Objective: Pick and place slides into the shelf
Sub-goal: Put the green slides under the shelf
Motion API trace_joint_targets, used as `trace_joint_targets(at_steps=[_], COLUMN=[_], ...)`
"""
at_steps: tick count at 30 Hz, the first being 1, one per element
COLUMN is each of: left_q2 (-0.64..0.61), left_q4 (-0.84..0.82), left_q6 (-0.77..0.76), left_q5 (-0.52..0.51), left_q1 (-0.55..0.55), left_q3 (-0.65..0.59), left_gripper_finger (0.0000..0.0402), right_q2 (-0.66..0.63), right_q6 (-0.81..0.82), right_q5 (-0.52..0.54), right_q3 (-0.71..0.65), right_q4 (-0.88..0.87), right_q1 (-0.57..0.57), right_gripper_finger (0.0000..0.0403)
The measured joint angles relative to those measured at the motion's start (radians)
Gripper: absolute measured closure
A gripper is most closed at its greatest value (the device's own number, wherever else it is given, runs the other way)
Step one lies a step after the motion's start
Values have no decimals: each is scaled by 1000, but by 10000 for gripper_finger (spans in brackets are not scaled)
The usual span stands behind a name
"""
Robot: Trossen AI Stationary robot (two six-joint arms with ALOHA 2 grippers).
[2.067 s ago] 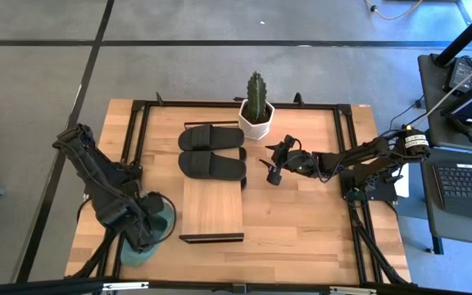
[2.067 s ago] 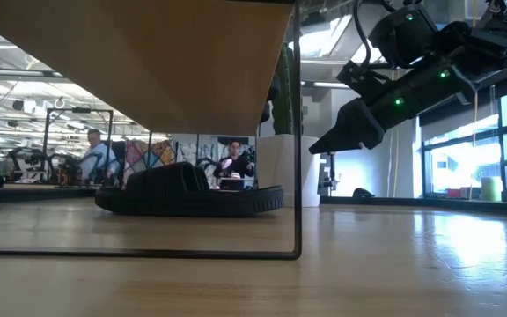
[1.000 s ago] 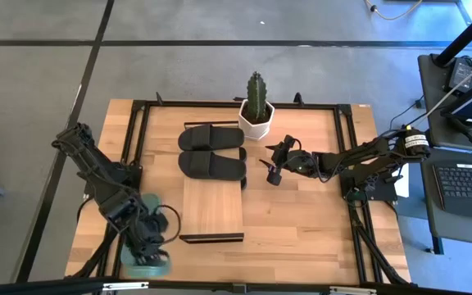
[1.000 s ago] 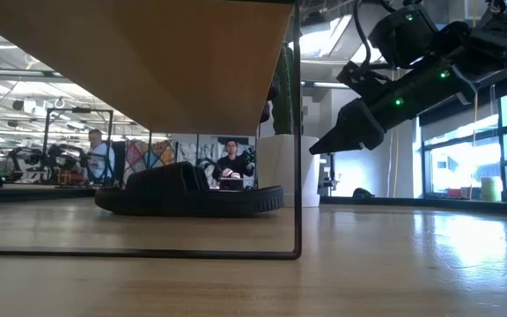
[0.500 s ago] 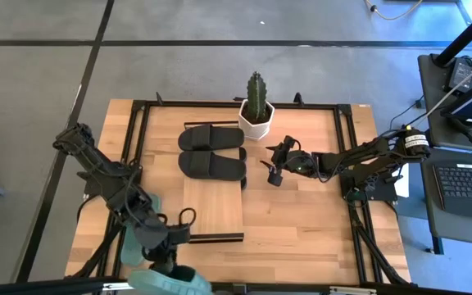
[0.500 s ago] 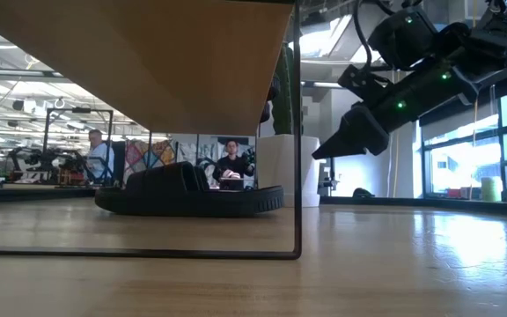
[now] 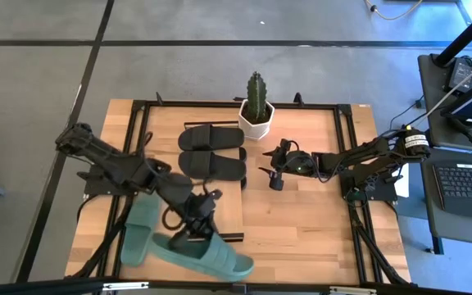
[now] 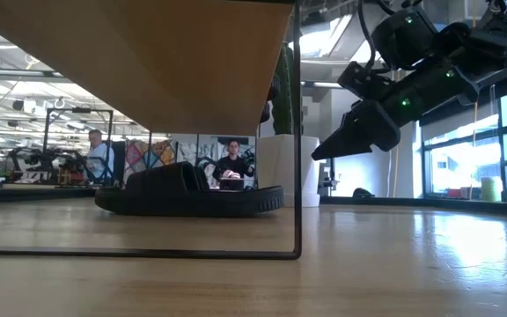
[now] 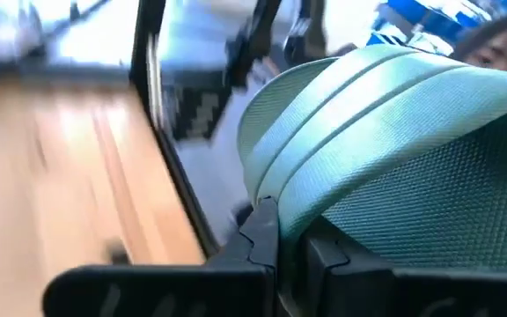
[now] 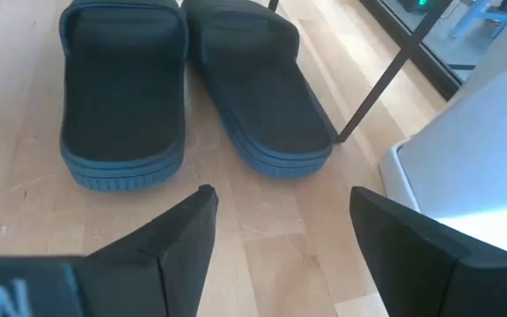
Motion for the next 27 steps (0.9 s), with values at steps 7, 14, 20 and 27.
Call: trace_joint_targets(at_steps=[7,14,20,27], left_q2=[11,62,90,89], left_q4=[90,130,208,278], left_q6=[569,964,1080,1106], left_q5=[6,77,403,781], left_q1=[75,151,264,410], left_q3=[0,0,0,1], left_gripper_finger=[398,397,398,398], right_q2=[0,0,0,0], right_q6=[0,25,81,178], right_q5=[0,0,0,0], right_q3=[0,0,0,0], right_q4=[0,9,8,31], right_q1=[0,0,0,-1], right_gripper_finger=[144,144,144,144])
